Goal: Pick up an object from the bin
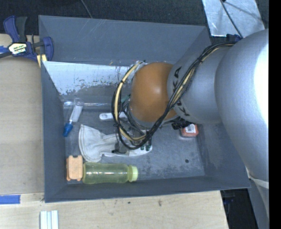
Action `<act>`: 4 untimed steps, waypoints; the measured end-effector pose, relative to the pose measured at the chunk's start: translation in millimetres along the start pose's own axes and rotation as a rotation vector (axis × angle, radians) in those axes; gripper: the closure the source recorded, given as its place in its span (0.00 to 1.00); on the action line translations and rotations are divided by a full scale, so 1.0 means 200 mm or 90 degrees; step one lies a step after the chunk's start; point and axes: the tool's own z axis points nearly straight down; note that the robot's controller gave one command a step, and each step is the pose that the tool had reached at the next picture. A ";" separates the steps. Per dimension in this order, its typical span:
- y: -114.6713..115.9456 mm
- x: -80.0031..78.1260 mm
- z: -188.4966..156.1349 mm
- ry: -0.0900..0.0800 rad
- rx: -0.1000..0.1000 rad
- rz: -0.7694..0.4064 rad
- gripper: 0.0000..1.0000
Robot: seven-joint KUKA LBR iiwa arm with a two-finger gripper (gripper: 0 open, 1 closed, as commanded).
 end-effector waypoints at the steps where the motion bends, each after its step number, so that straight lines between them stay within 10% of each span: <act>1: 0.00 0.00 0.00 0.000 0.000 0.000 1.00; 2: -0.01 -0.33 -0.56 0.006 0.002 -0.025 1.00; 4: -0.05 -0.37 -0.83 0.008 0.002 -0.025 1.00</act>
Offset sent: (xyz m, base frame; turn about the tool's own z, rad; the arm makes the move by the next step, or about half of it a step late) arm 0.0633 -0.0046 0.1125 -0.0407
